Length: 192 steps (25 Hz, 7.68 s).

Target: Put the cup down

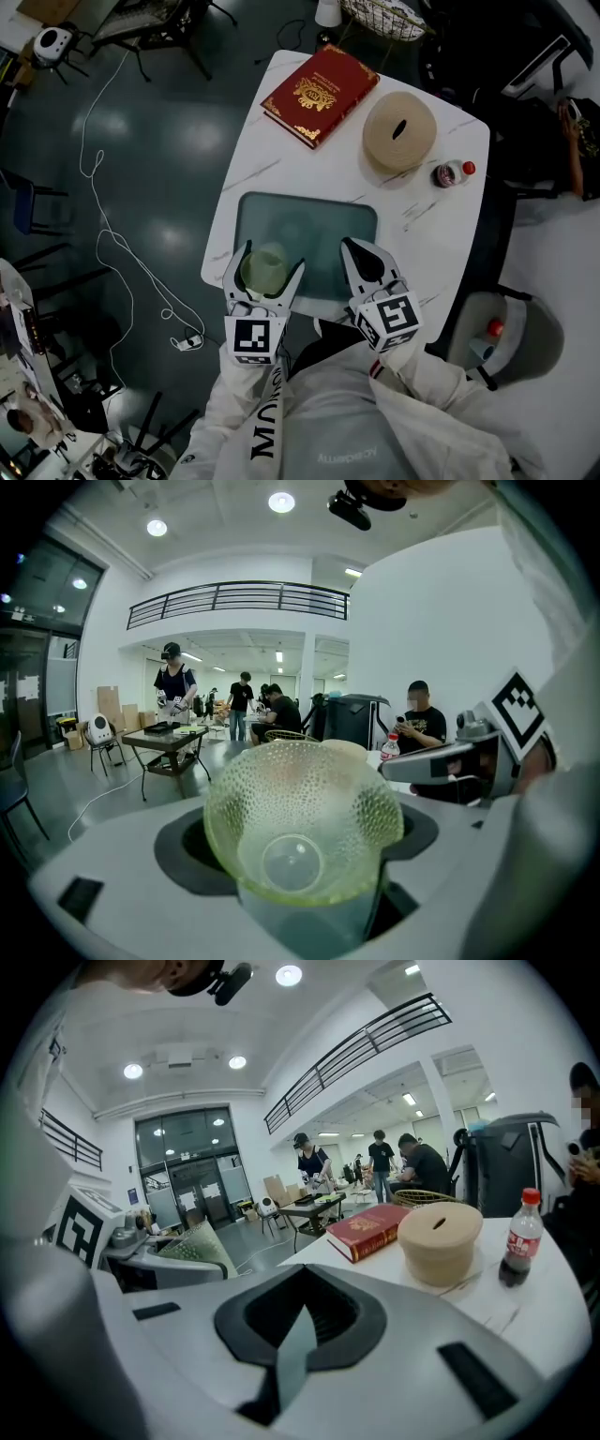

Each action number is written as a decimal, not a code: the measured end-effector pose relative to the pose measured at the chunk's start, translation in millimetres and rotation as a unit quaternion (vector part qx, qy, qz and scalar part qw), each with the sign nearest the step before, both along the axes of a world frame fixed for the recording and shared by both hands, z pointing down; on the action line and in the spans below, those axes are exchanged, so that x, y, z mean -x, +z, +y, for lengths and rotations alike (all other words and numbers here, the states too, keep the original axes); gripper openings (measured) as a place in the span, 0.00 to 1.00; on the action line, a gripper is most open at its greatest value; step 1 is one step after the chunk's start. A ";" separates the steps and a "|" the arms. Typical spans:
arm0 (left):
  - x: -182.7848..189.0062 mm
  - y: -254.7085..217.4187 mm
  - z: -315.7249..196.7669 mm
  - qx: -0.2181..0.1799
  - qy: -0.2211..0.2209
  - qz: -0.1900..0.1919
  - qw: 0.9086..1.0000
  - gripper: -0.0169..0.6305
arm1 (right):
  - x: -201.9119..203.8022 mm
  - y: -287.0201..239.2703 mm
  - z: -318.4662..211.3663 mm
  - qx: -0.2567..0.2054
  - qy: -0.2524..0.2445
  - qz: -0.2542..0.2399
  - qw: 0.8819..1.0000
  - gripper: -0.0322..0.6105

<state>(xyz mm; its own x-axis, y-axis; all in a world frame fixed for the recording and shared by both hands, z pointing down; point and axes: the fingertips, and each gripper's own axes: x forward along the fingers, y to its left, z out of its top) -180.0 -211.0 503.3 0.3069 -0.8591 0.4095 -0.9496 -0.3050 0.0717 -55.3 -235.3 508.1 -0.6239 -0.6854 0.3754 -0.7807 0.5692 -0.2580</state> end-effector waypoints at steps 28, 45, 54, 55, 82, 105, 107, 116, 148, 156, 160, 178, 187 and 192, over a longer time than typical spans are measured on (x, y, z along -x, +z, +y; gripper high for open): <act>11.2 94.1 -81.5 0.047 0.005 -0.018 0.999 0.68 | -9.6 69.4 -60.2 0.037 0.011 0.043 0.998 0.06; 2.0 123.2 -101.9 0.068 0.023 -0.017 0.997 0.68 | -20.8 89.1 -80.7 0.053 0.025 0.050 0.997 0.06; -0.5 125.2 -104.7 0.067 0.025 -0.011 0.997 0.68 | -21.7 92.6 -82.2 0.057 0.024 0.051 0.997 0.06; -0.4 125.4 -104.9 0.067 0.025 -0.010 0.997 0.68 | -21.9 93.1 -82.5 0.058 0.024 0.051 0.997 0.06; 7.4 128.7 -105.1 0.087 -0.026 -0.008 0.996 0.68 | -24.5 103.0 -79.4 0.074 0.031 0.046 0.996 0.06; 10.0 137.2 -101.7 0.099 -0.029 -0.017 0.995 0.68 | -22.6 105.1 -74.1 0.083 0.033 0.043 0.995 0.06; 11.9 140.3 -98.3 0.104 -0.032 -0.020 0.994 0.68 | -23.5 104.1 -72.7 0.082 0.034 0.043 0.995 0.06; 19.5 144.7 -81.1 0.120 -0.044 -0.032 0.991 0.69 | -28.3 93.9 -58.3 0.077 0.040 0.037 0.996 0.06; 10.6 6.5 90.5 0.020 -0.082 -0.031 0.996 0.67 | -9.6 -39.9 97.5 -0.011 -0.022 -0.020 0.999 0.06; -8.4 -28.1 152.3 -0.011 -0.094 -0.040 0.995 0.49 | -19.6 -74.9 143.8 -0.039 -0.018 -0.029 0.999 0.06; -15.0 -42.7 179.2 -0.028 -0.105 -0.036 0.993 0.43 | -21.6 -89.7 165.9 -0.053 -0.022 -0.035 0.998 0.06; -27.4 -93.6 277.0 -0.101 -0.150 -0.028 0.983 0.05 | -34.0 -134.6 257.1 -0.106 -0.042 -0.045 0.992 0.06; -42.8 -105.3 302.9 -0.110 -0.145 -0.029 0.983 0.04 | -43.7 -139.1 281.3 -0.108 -0.050 -0.044 0.992 0.06; -50.1 -105.4 306.2 -0.103 -0.141 -0.031 0.984 0.04 | -50.1 -135.7 287.8 -0.100 -0.052 -0.034 0.993 0.06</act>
